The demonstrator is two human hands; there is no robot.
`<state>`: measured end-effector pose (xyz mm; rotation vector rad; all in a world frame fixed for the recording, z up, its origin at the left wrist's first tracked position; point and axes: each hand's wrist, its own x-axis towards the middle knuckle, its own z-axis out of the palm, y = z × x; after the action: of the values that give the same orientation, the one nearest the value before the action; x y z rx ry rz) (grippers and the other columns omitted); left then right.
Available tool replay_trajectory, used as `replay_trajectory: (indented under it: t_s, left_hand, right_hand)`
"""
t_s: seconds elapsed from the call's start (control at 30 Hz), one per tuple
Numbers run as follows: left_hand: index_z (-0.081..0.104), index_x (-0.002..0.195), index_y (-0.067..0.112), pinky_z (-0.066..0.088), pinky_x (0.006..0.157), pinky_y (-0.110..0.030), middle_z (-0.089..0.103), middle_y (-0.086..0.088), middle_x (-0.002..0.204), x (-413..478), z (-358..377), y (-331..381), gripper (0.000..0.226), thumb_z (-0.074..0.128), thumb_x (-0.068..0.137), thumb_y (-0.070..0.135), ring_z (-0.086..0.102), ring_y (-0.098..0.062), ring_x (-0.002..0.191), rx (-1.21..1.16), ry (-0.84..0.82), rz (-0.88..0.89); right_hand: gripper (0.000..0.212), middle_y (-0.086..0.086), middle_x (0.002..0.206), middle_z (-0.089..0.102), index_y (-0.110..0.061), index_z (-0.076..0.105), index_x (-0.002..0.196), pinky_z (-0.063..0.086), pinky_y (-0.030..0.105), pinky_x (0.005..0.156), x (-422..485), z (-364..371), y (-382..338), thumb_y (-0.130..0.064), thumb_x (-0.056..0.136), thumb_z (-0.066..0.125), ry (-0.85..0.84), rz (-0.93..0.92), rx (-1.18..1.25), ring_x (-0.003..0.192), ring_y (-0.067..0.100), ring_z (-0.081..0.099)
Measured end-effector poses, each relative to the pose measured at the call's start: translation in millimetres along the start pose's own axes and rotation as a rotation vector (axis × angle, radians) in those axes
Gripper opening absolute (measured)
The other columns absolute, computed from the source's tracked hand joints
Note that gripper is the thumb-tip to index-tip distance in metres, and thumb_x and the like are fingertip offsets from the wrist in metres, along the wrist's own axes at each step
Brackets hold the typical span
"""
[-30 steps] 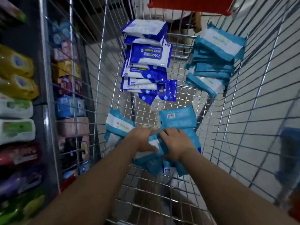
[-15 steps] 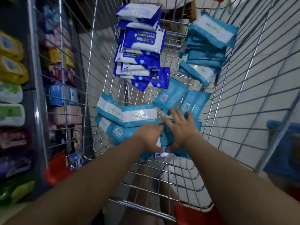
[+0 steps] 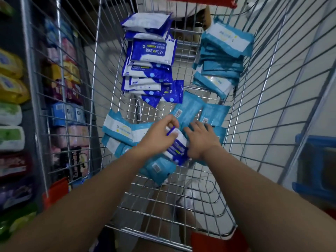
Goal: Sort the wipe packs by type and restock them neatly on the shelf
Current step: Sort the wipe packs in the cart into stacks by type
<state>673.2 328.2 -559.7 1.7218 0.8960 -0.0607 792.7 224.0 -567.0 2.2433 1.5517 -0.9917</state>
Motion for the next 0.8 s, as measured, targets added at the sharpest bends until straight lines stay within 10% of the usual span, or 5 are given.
replay_trajectory:
  t_s: [0.1,0.23,0.37,0.57,0.8]
  left_hand:
    - [0.050,0.085,0.043,0.051,0.070,-0.041,0.053,0.011,0.085,8,-27,22,0.041,0.059,0.085,0.003,0.053,-0.014,0.074,-0.104,0.073,0.076]
    - [0.049,0.094,0.031,0.051,0.065,-0.038,0.054,0.001,0.090,20,-59,42,0.034,0.055,0.092,-0.002,0.056,-0.017,0.074,-0.181,0.189,0.138]
    - [0.049,0.099,0.025,0.051,0.057,-0.025,0.059,0.006,0.085,42,-80,38,0.028,0.058,0.091,0.000,0.061,-0.003,0.065,-0.219,0.461,0.118]
    - [0.047,0.107,0.020,0.052,0.086,-0.051,0.060,-0.003,0.087,83,-93,27,0.033,0.069,0.084,0.011,0.061,-0.026,0.083,-0.331,0.578,-0.124]
    - [0.051,0.087,0.030,0.049,0.085,-0.030,0.058,0.006,0.096,145,-141,71,0.038,0.069,0.076,-0.002,0.059,-0.014,0.093,-0.389,0.702,0.091]
  right_hand:
    - [0.073,0.007,0.143,0.040,-0.025,0.046,0.134,0.008,0.047,0.117,6,-4,-9,-0.050,0.067,0.055,-0.024,0.113,0.352,0.140,0.023,0.025]
    - [0.029,0.007,0.101,0.070,-0.018,0.066,0.101,0.050,0.034,0.091,19,-25,-14,-0.012,0.075,0.076,0.034,0.138,1.170,0.090,0.018,0.066]
    - [0.019,0.011,0.079,0.069,-0.011,0.064,0.083,0.050,0.030,0.066,27,-51,-14,0.004,0.076,0.072,0.089,0.211,1.705,0.067,0.022,0.062]
    - [0.008,0.002,0.074,0.070,-0.013,0.062,0.088,0.056,0.027,0.051,59,-85,-12,-0.009,0.085,0.068,0.219,0.369,1.972,0.057,0.010,0.067]
    - [0.011,0.001,0.085,0.069,-0.011,0.061,0.094,0.057,0.021,0.059,128,-167,-19,-0.001,0.090,0.060,0.451,0.196,2.082,0.076,0.014,0.065]
